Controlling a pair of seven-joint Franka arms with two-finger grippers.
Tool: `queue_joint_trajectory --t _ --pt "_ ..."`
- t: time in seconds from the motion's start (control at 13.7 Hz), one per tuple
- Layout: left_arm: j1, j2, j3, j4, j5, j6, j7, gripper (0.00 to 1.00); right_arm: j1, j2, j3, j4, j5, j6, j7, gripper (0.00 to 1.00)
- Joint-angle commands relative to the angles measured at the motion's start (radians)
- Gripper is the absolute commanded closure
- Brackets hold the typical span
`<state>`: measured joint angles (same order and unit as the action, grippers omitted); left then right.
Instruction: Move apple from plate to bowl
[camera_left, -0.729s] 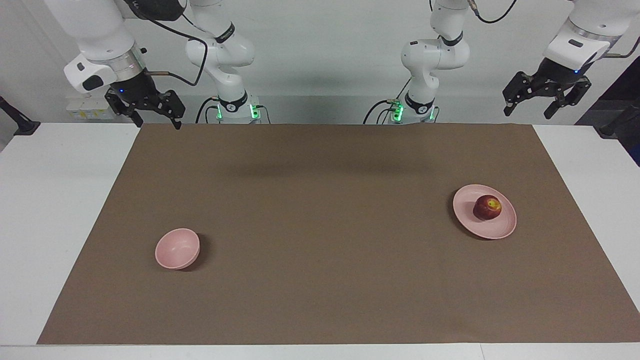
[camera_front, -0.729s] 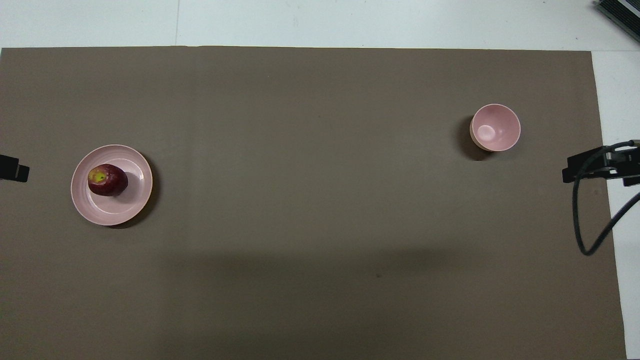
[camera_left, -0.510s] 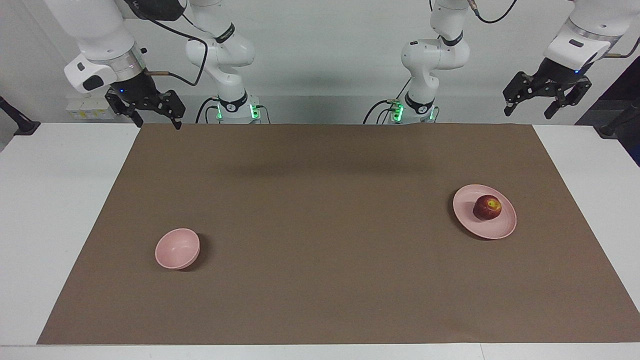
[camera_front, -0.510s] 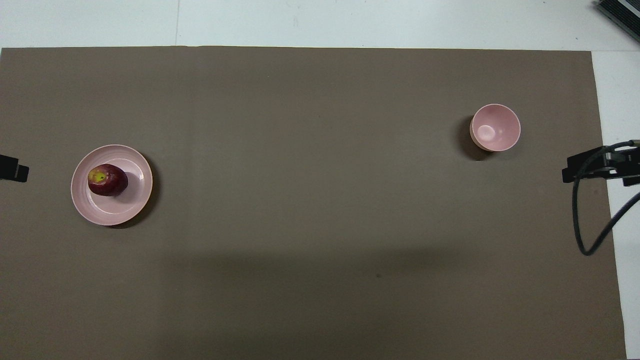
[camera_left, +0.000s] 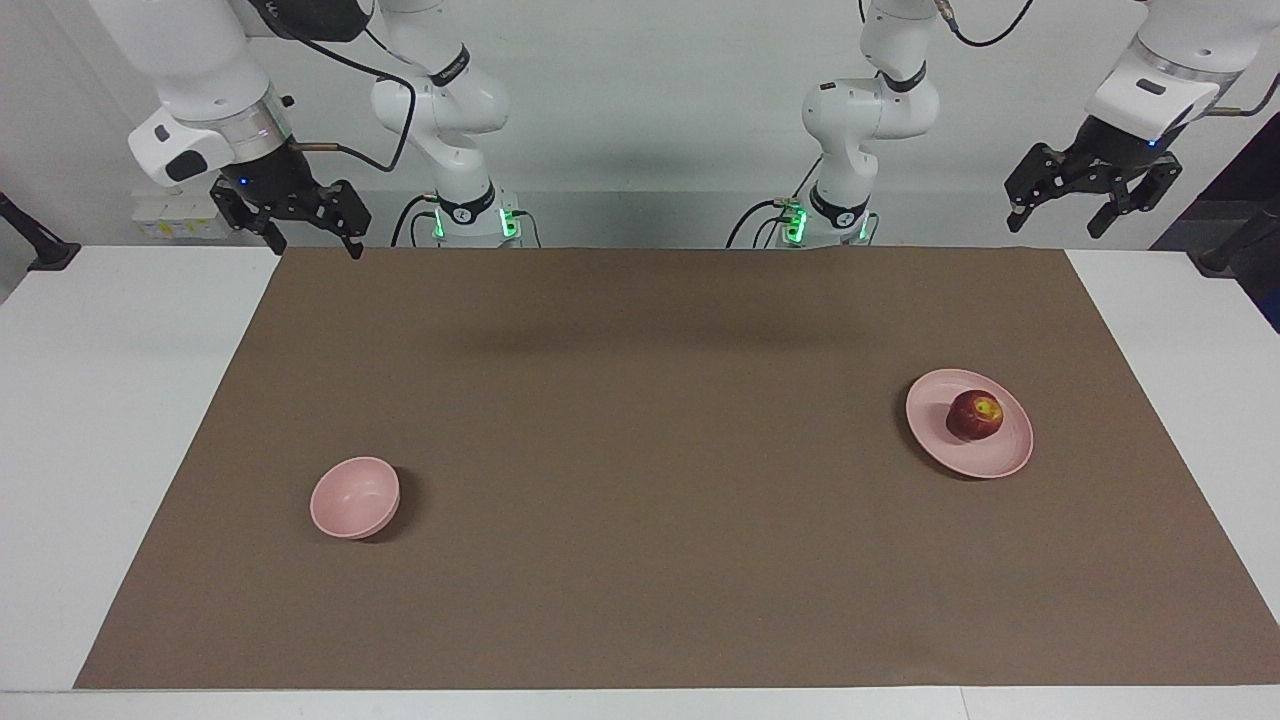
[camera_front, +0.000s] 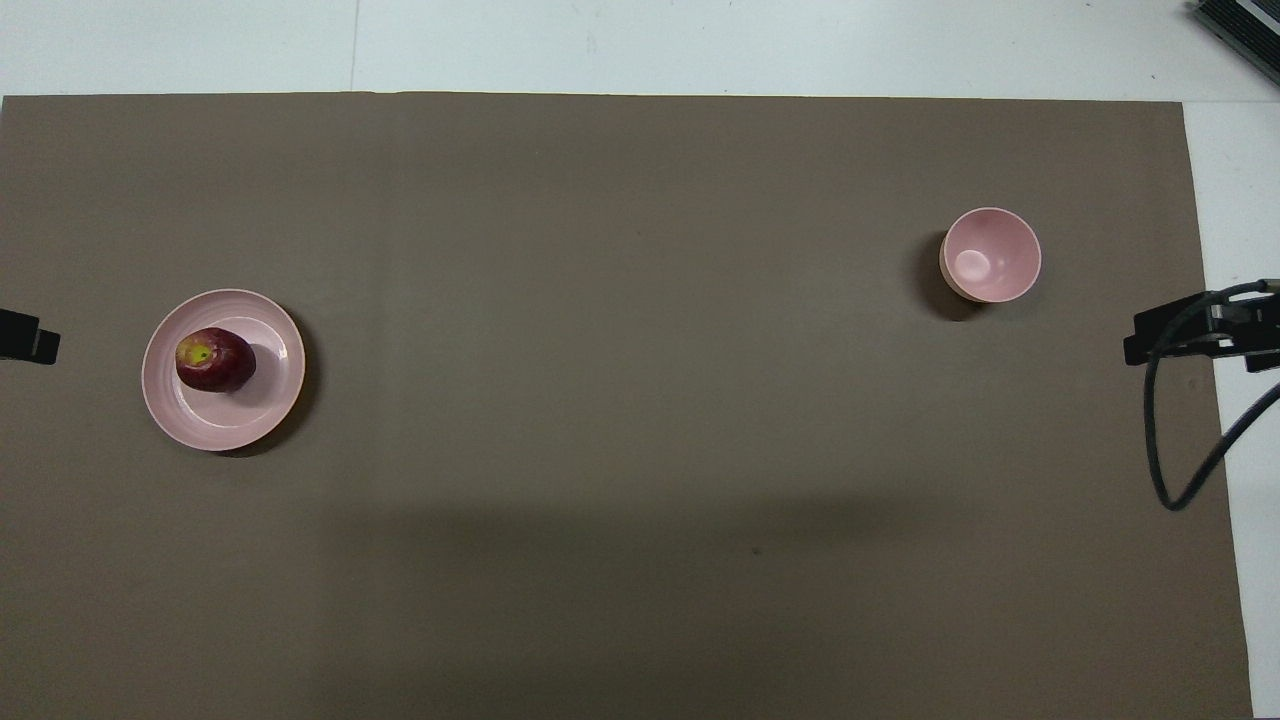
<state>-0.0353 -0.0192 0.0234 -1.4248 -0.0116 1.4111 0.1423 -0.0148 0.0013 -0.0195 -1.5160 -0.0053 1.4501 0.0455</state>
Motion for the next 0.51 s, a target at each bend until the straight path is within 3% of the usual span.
queue_joint_trajectory --t 0.0,0.22,0.44 --pt "-0.001 -0.010 -0.008 0.003 -0.004 -0.018 -0.006 0.00 -0.001 0.008 0.006 0.019 0.005 -0.005 -0.006 0.00" --pt "-0.003 -0.011 -0.010 -0.006 -0.007 -0.008 -0.003 0.00 -0.001 0.006 0.006 0.014 0.005 -0.007 -0.007 0.00" --pt "-0.003 -0.047 -0.013 -0.087 -0.008 0.080 0.007 0.00 -0.001 0.005 0.006 0.014 0.007 -0.005 -0.007 0.00"
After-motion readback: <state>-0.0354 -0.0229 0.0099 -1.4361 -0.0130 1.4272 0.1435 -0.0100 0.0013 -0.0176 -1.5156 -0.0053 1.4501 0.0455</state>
